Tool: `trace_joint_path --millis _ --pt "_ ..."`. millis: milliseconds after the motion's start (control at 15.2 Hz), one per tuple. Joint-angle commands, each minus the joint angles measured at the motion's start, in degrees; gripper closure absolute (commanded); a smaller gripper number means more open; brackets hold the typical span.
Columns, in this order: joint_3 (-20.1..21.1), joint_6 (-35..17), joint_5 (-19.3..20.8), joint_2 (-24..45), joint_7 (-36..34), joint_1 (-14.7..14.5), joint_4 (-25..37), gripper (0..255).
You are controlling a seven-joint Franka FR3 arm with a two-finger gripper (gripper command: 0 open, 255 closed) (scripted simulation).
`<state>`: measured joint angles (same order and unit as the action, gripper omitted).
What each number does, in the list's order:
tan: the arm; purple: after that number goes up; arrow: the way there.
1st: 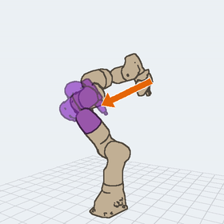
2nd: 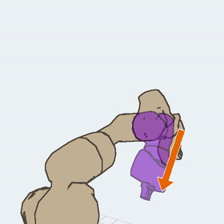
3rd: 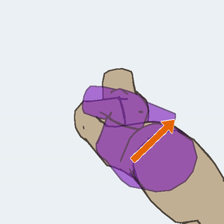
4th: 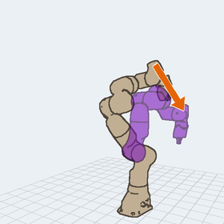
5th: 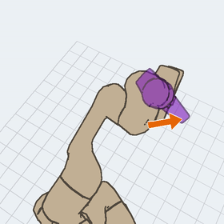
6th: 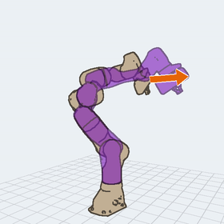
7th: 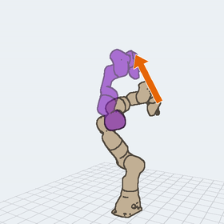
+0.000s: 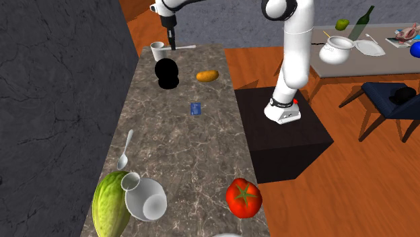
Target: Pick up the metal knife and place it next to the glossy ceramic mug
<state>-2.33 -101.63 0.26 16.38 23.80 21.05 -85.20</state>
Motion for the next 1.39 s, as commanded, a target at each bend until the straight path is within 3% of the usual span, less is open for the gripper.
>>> trace_joint_path --millis 0,462,1320 --pt "-0.8 1.4 -0.3 2.0 2.3 1.5 3.4 255" --pt "-2.7 5.9 -1.7 11.2 9.3 6.8 17.2 255" --pt "-2.6 -4.3 -1.7 10.8 9.2 6.6 6.5 255"
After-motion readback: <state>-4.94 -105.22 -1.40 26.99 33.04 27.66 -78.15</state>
